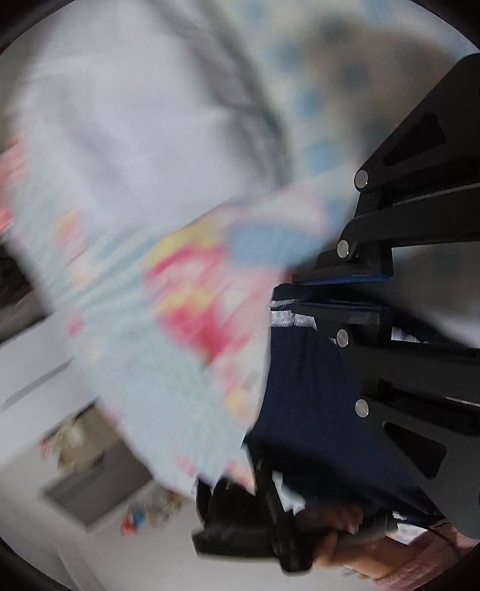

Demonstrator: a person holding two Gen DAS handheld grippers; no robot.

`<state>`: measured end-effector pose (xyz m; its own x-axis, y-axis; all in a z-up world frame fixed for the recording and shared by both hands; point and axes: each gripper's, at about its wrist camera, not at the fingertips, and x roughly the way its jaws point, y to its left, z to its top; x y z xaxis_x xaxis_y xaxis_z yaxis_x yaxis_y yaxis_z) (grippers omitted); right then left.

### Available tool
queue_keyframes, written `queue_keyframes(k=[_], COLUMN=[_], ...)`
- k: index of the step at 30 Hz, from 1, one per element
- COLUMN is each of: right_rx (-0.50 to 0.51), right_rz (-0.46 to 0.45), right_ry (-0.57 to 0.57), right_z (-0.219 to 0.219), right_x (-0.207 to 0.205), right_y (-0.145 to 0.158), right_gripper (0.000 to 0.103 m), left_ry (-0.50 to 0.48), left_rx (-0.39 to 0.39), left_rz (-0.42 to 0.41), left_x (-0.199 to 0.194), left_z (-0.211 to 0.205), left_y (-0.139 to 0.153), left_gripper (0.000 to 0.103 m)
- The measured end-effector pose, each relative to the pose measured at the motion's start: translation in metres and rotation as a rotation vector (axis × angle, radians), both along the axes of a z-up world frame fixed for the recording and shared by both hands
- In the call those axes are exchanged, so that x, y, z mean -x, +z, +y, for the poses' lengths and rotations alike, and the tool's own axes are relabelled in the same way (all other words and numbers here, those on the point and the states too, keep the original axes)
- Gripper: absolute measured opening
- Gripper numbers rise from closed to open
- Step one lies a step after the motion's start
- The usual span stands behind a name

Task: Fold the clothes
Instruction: 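Lay the shorts flat with both grippers and smooth the striped leg hem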

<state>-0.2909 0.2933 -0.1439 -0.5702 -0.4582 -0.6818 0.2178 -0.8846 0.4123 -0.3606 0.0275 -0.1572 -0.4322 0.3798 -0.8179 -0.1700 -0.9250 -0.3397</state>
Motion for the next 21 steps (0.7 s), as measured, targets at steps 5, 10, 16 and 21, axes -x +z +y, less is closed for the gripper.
queue_keyframes(k=[5,10,16,21], right_rx=[-0.006,-0.105,-0.122,-0.111], right_rz=[-0.093,-0.111,-0.05,0.062], right_ry=[-0.014,-0.03,-0.113,-0.067], right_z=[0.003,-0.006,0.007,0.004], right_x=[0.01,0.019,0.01,-0.045], right_y=[-0.02,-0.033,-0.016,0.038], right_gripper=[0.029,0.011,0.016,0.027], left_ry=[-0.077,-0.085,-0.038,0.026], left_rx=[0.064,0.215,0.194,0.273], left_rz=[0.087,0.054,0.087,0.2], left_x=[-0.015,0.002,-0.032,-0.148], left_z=[0.013,0.03,0.021,-0.008], left_y=[0.01,0.0,0.044,0.08], left_gripper=[0.031,0.007,0.034,0.038])
